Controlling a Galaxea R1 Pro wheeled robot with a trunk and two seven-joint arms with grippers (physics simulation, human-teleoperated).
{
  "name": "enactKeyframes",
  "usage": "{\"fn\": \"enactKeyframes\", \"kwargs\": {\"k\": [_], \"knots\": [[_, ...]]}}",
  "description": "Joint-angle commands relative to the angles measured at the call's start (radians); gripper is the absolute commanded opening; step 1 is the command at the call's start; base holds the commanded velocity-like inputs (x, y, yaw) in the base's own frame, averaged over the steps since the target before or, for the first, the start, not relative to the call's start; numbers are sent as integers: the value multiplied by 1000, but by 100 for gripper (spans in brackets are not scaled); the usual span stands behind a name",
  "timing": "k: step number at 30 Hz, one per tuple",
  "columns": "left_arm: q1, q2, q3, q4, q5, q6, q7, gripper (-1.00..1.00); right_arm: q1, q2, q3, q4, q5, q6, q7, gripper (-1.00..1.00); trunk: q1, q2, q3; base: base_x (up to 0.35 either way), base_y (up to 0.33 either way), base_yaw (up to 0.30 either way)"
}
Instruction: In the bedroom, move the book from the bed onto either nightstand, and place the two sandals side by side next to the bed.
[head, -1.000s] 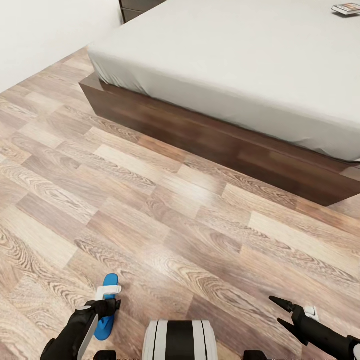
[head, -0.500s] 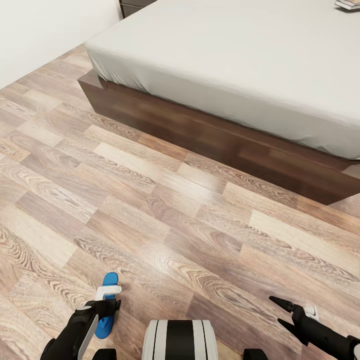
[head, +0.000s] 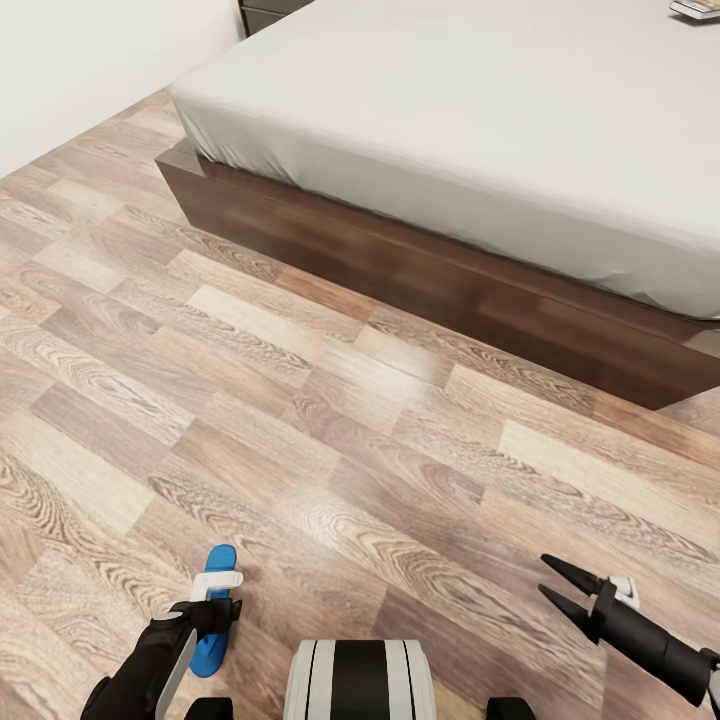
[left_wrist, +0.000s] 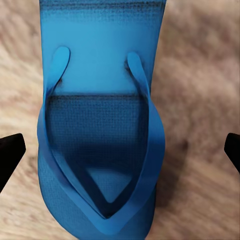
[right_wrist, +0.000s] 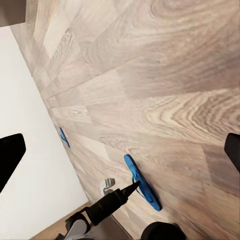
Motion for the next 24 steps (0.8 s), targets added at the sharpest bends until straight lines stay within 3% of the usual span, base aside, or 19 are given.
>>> {"fn": "enactKeyframes", "kwargs": {"k": [1, 7, 16, 24], "knots": [[0, 0, 2, -2, -9, 5, -3, 100, 0, 0, -1, 1, 1, 4, 8, 100, 0, 0, -1, 0, 0, 0], [0, 0, 2, -2, -9, 5, -3, 100, 0, 0, -1, 3, 2, 4, 15, 100, 3, -2, -24, 0, 0, 0], [0, 0, 2, -2, -9, 5, -3, 100, -1, 0, -1, 3, 2, 4, 16, 100, 3, -2, -24, 0, 0, 0], [0, 0, 2, -2, -9, 5, -3, 100, -1, 0, 1, 3, 2, 4, 15, 100, 5, -3, -47, 0, 0, 0]]}}
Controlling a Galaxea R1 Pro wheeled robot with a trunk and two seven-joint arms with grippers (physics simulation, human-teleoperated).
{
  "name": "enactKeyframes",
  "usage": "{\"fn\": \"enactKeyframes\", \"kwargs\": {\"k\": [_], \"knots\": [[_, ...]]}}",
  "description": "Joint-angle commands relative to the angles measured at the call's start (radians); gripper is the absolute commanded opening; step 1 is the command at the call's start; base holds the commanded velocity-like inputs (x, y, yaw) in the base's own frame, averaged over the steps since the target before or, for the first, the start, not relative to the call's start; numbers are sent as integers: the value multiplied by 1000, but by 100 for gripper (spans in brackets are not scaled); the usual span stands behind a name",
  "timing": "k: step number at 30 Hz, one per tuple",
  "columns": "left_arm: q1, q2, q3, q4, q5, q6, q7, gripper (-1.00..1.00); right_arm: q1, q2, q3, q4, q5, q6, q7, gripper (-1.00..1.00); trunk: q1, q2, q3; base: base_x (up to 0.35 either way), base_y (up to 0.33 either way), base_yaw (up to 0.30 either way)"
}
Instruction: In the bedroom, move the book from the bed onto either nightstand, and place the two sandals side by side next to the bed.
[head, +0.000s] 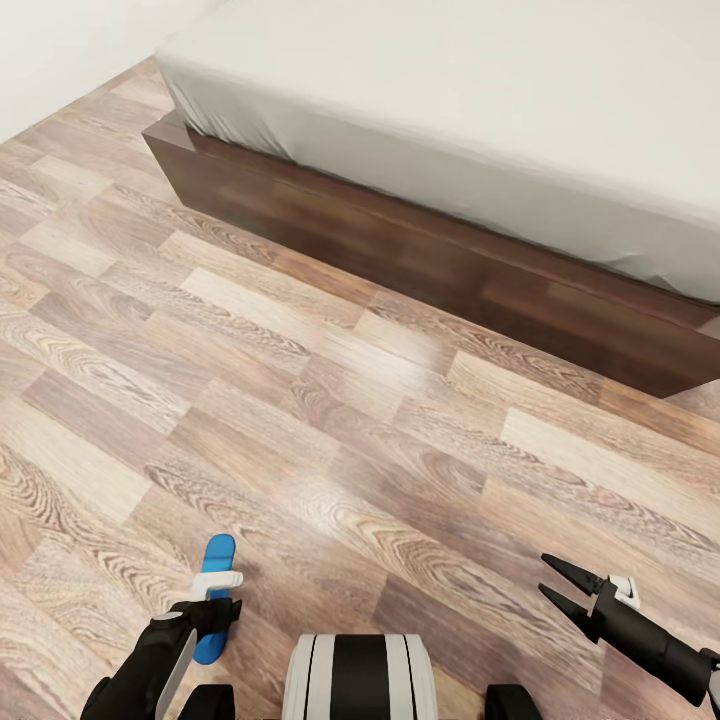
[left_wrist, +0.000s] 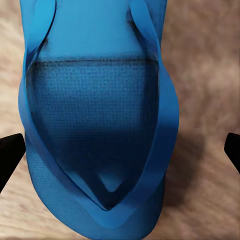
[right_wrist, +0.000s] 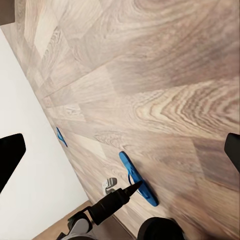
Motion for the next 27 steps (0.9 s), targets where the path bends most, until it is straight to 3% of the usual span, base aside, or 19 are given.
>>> {"fn": "enactKeyframes", "kwargs": {"k": [1, 16, 17, 27], "knots": [[0, 0, 2, -2, -9, 5, -3, 100, 0, 0, -1, 0, 1, 4, 3, 100, 0, 0, -1, 0, 0, 0], [0, 0, 3, -2, -9, 5, -1, 100, 0, 0, -1, 0, 1, 4, 3, 100, 0, 0, -1, 0, 0, 0], [0, 0, 3, -2, -9, 5, -1, -100, 0, 0, -1, 0, 1, 4, 3, 100, 0, 0, -1, 0, 0, 0], [0, 0, 3, -2, -9, 5, -1, -100, 0, 0, -1, 0, 1, 4, 4, 100, 0, 0, -1, 0, 0, 0]]}}
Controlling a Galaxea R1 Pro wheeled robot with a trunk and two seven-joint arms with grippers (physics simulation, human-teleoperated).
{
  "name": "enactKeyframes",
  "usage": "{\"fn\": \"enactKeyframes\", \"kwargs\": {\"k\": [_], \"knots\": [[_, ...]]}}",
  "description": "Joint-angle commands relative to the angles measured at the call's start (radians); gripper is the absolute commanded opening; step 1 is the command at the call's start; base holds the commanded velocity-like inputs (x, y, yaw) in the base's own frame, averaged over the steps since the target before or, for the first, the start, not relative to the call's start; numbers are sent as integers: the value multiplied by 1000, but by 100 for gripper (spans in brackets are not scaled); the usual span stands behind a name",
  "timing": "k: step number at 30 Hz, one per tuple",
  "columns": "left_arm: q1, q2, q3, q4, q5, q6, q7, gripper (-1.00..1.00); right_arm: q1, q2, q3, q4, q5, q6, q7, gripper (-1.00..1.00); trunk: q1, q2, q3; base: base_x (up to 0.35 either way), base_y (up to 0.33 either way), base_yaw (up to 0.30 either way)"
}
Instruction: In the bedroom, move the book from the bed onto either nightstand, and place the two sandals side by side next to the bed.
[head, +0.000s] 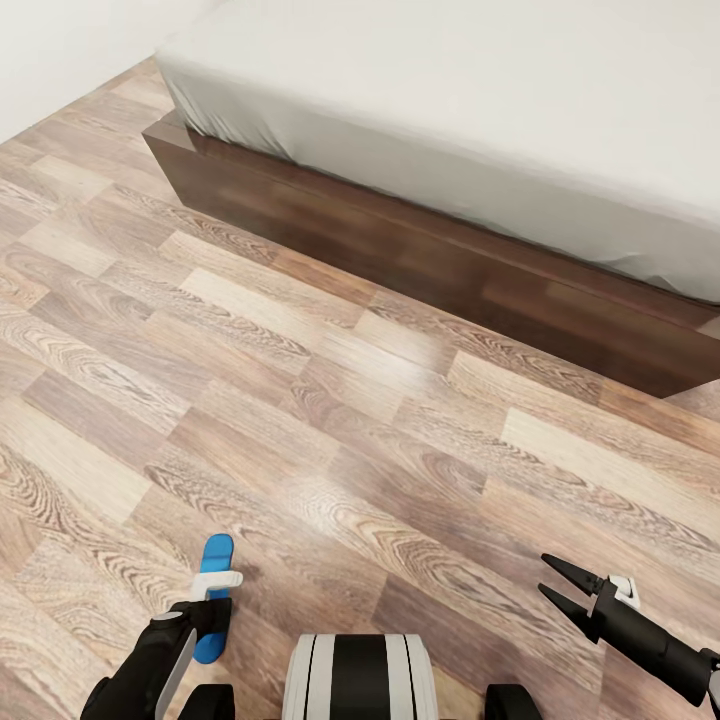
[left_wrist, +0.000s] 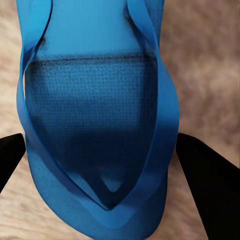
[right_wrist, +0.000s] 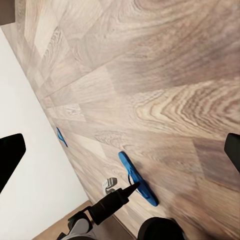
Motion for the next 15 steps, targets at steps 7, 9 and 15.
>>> {"fn": "enactKeyframes", "kwargs": {"k": [7, 9, 15], "knots": [[0, 1, 6, -2, -10, 5, -3, -100, 0, 0, -1, 0, 1, 4, 3, 100, 0, 0, -1, 0, 0, 0], [0, 0, 12, -2, -10, 5, -3, -100, 0, 0, -1, 0, 1, 4, 4, 100, -1, 0, 7, 0, 0, 0], [0, -1, 17, -2, -10, 6, -3, -100, 0, 0, 0, 0, 1, 4, 3, 100, -2, 1, 15, 0, 0, 0]]}}
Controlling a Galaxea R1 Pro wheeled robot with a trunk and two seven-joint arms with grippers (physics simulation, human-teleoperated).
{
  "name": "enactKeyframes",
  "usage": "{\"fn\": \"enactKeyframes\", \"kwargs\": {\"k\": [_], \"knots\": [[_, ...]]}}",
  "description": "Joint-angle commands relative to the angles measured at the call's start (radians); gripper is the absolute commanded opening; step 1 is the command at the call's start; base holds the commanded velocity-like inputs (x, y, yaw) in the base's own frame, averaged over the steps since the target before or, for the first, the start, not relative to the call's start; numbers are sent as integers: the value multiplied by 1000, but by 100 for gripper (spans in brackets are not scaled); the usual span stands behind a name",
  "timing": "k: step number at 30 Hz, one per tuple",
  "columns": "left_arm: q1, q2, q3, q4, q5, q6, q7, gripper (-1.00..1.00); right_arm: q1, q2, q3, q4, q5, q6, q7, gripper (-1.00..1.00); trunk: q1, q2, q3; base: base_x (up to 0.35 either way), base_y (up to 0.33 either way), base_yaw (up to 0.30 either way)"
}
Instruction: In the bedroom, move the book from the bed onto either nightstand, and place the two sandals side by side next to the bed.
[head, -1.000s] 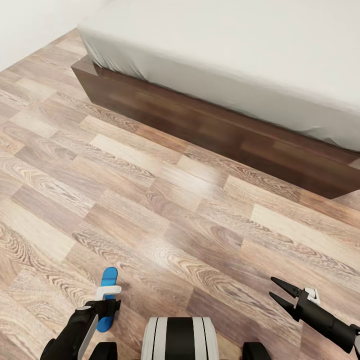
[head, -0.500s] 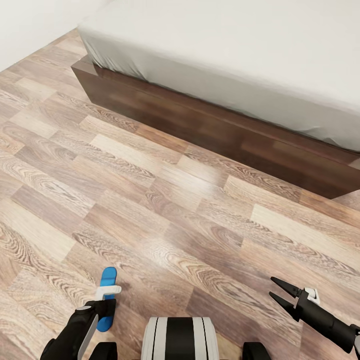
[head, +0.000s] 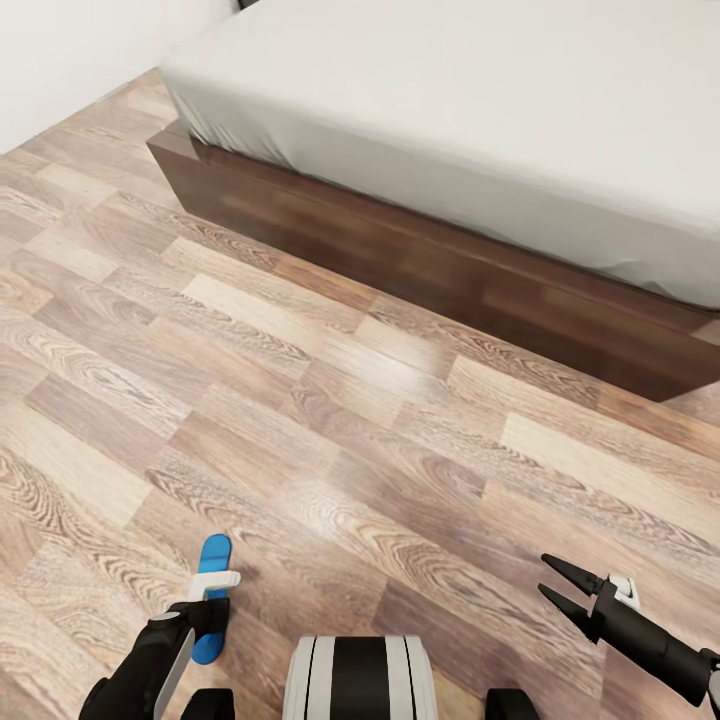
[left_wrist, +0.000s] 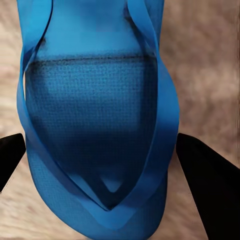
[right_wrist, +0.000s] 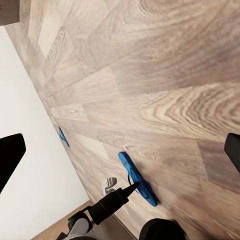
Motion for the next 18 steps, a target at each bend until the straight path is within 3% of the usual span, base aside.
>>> {"fn": "enactKeyframes", "kwargs": {"k": [1, 18], "knots": [[0, 0, 2, -2, -9, 5, -2, -100, 0, 0, -1, 0, 1, 4, 3, 100, -1, 0, 3, 0, 0, 0], [0, 0, 2, -2, -9, 5, -2, -100, 0, 0, -3, 0, 1, 4, 3, 100, -8, 4, 65, 0, 0, 0]]}}
